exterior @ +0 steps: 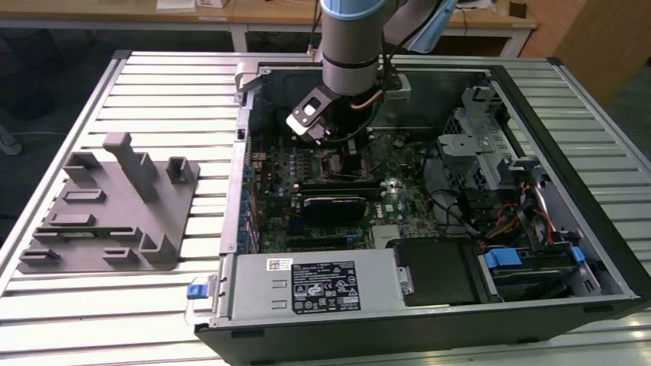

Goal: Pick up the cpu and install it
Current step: 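Place the cpu into insertion slot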

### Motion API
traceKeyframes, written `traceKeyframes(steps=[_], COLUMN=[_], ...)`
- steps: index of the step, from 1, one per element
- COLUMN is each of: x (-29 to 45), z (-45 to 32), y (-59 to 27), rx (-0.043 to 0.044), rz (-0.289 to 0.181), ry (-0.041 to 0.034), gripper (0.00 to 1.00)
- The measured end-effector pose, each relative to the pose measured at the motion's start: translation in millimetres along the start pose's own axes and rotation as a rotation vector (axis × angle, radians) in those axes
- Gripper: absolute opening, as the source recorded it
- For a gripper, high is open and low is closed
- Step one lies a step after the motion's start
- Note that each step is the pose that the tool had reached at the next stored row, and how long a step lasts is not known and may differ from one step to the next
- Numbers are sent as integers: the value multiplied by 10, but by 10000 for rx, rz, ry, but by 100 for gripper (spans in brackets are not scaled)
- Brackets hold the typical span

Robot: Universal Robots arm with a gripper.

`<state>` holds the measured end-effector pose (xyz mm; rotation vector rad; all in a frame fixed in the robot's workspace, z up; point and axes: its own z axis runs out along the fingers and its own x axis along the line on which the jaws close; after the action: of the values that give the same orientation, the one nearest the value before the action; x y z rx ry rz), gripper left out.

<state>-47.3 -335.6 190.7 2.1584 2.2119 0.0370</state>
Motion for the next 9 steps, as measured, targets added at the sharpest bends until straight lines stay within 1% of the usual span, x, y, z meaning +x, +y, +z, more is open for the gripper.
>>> traceKeyframes(steps=[9], x=[1], z=[3], y=[1], rx=[-5], rz=[0], ry=[4], gripper=[55])
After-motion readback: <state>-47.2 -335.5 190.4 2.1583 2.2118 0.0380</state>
